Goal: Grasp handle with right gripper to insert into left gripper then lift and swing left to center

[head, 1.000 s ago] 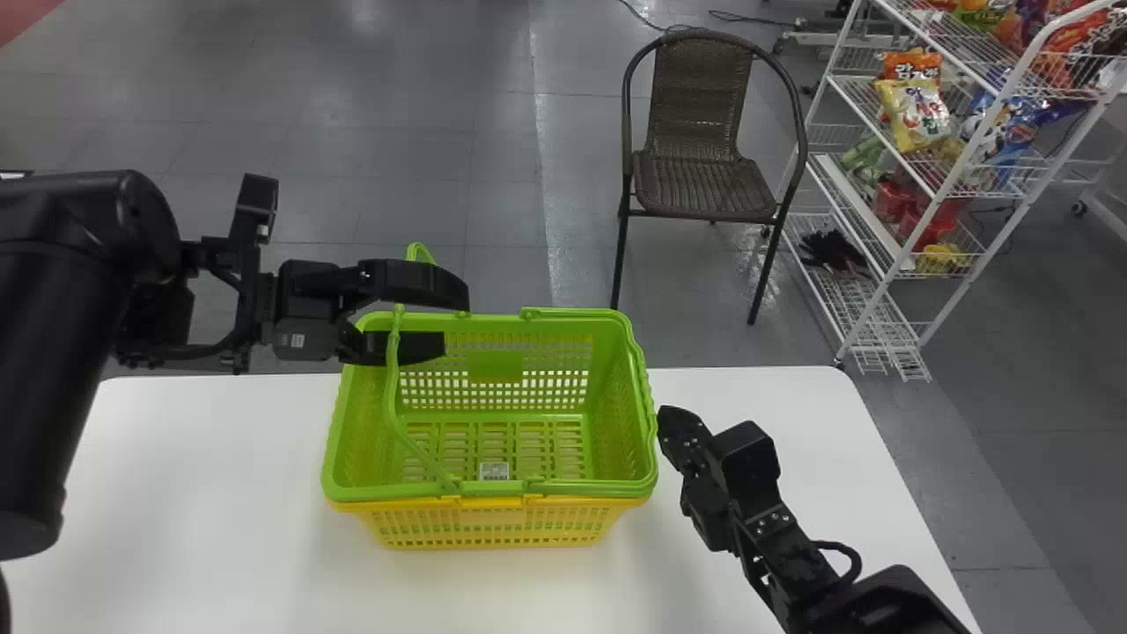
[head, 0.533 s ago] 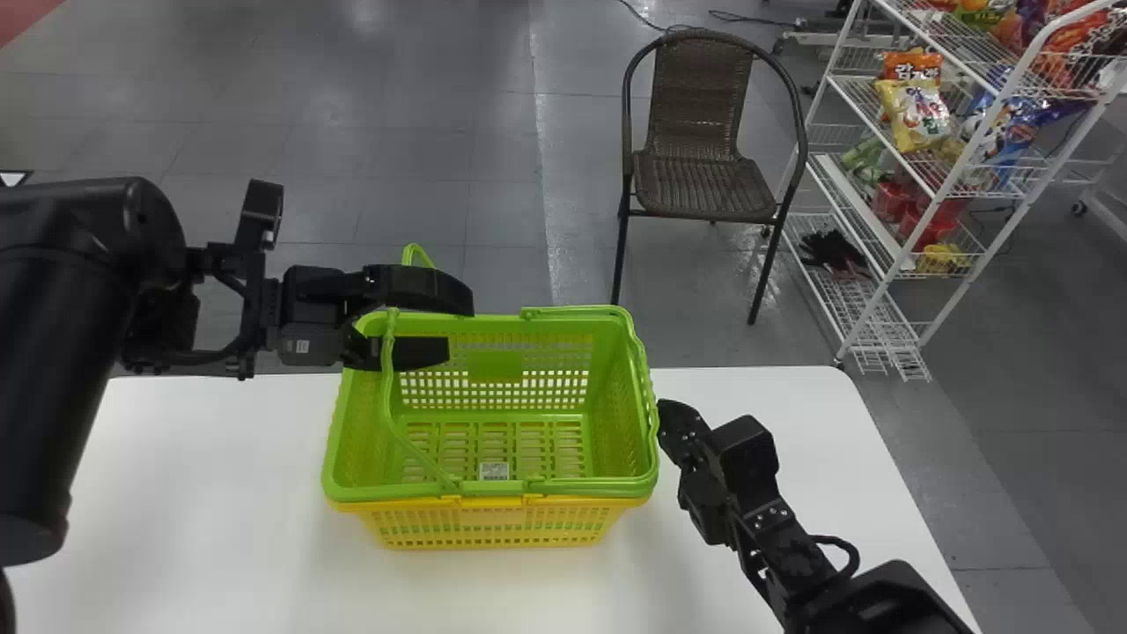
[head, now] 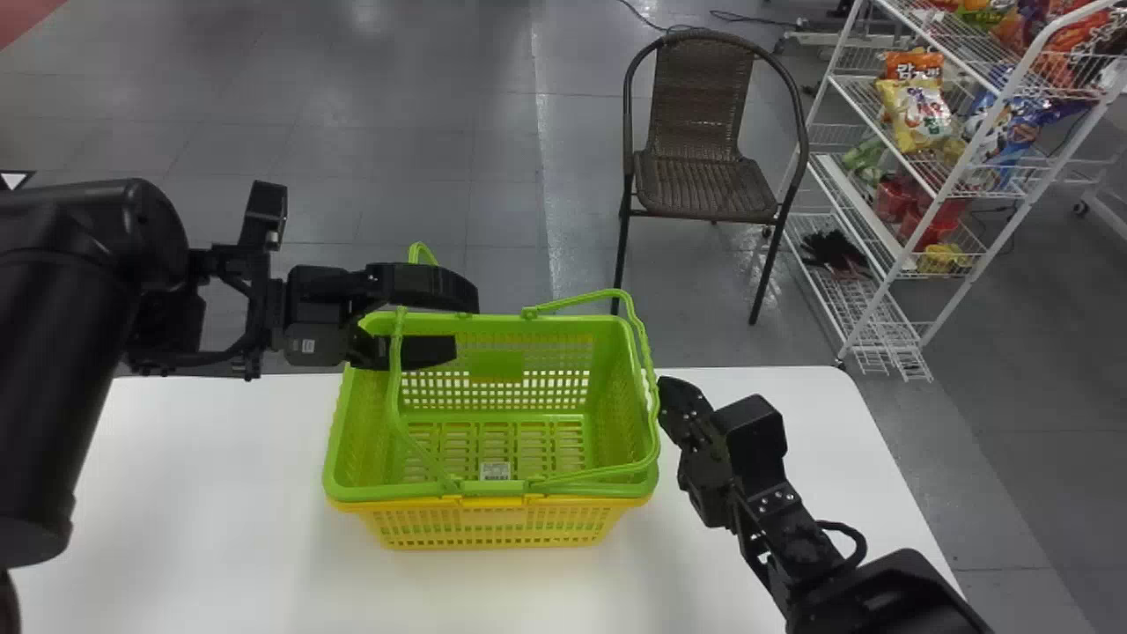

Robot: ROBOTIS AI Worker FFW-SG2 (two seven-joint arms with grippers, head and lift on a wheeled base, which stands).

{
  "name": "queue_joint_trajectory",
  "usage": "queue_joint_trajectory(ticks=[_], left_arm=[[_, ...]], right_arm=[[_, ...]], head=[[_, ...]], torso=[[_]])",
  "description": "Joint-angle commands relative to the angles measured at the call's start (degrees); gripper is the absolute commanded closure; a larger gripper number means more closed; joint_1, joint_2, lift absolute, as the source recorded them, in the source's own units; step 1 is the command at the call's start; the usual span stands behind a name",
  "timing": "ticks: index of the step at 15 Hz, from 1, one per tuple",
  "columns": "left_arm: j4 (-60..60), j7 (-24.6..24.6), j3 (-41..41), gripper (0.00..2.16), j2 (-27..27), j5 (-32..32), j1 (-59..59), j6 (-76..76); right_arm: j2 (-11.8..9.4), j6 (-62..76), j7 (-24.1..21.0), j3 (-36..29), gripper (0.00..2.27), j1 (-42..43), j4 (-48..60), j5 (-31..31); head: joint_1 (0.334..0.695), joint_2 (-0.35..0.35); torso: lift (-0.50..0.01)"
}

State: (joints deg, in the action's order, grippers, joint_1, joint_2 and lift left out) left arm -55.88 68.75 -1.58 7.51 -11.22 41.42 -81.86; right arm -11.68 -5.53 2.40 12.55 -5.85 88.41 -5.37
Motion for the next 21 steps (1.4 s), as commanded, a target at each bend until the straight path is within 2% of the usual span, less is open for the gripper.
queue_joint_trajectory(ticks=[1,7,21], left_arm=[[0.16,-0.02,0.08,0.10,-0.13,-0.03,-0.02,0.16],[0.86,-0.46,0.08,0.10,-1.45,0.24,-0.20,1.92],[0.86,-1.08,0.35,0.10,-4.44,0.24,0.15,1.74]], right_arm=[[0.34,-1.29,-0.11,0.55,2.12,-0.21,1.94,0.19],[1.84,-3.40,-0.99,2.92,2.12,0.40,3.96,0.10],[3.77,-9.03,-2.57,7.23,2.12,3.74,5.98,-0.43]], head=[[0.695,-0.094],[0.695,-0.075],[0.695,-0.056]], torso=[[0.000],[0.000],[0.000]])
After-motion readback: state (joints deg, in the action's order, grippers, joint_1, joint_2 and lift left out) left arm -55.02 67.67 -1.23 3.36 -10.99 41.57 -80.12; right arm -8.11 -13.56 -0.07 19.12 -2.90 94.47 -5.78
